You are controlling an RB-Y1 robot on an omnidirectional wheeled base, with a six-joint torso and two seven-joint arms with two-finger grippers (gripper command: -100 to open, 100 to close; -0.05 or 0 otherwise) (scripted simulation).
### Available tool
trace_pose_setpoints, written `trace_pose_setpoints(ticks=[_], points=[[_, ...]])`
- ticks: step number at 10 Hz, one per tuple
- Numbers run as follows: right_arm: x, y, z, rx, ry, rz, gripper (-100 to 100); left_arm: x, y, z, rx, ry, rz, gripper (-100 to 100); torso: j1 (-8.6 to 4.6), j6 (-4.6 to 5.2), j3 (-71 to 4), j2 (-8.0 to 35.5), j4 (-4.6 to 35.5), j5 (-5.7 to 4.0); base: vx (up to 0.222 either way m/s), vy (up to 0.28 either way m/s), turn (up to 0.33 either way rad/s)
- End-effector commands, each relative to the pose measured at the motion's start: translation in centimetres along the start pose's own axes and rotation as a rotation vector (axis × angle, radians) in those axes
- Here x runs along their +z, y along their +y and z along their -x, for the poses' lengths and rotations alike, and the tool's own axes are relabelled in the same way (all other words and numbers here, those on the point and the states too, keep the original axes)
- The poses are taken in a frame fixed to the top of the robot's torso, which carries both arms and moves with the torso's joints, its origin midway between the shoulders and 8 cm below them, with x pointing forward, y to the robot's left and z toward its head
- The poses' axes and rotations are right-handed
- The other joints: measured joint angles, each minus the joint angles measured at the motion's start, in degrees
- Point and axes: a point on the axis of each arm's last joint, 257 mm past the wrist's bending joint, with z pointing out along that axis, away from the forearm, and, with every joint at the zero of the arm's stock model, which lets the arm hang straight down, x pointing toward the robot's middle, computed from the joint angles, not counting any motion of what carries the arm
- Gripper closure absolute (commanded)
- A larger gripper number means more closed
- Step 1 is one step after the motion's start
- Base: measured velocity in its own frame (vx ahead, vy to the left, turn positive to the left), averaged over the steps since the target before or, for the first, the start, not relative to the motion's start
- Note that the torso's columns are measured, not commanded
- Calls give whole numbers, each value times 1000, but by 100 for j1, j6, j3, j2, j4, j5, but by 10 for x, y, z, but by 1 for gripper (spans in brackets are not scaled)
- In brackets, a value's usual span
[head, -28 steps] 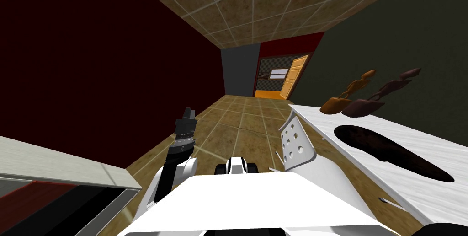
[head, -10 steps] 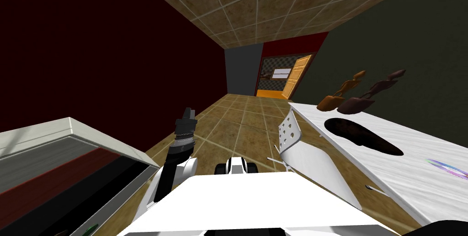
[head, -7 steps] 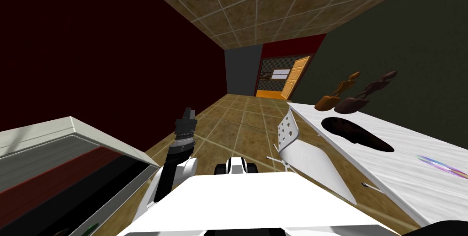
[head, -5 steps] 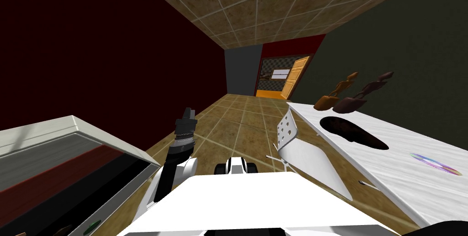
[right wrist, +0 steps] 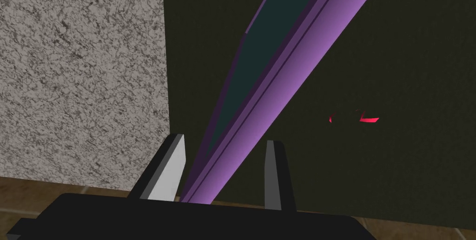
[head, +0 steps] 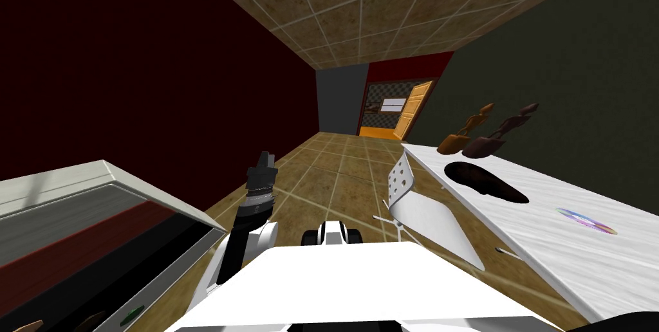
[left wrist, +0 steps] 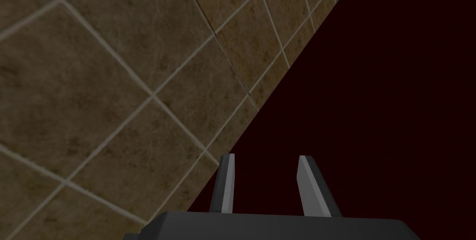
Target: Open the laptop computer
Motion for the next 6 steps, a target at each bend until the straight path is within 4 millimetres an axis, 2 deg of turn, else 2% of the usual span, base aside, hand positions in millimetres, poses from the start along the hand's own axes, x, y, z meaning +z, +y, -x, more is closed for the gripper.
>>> trace_pose_setpoints(ticks=[1, 3, 5, 6], points=[[-3, -2, -19, 61, 11, 1, 100, 0, 0, 0, 0, 0, 0, 0, -3, 1, -3, -4, -1, 0, -58, 18, -20], [-3, 1, -11, 69, 1, 2, 100, 0, 0, 0, 0, 0, 0, 0, -2, -4, -6, -11, -3, -4, -29, 18, -5], [-15, 5, -34, 126, 6, 11, 100, 0, 0, 0, 0, 0, 0, 0, 5, -11, -17, -22, -8, 7, -31, -34, -65], [-15, 5, -34, 142, 4, 12, 100, 0, 0, 0, 0, 0, 0, 0, -6, -16, -11, -17, -5, 0, -32, -25, -12]])
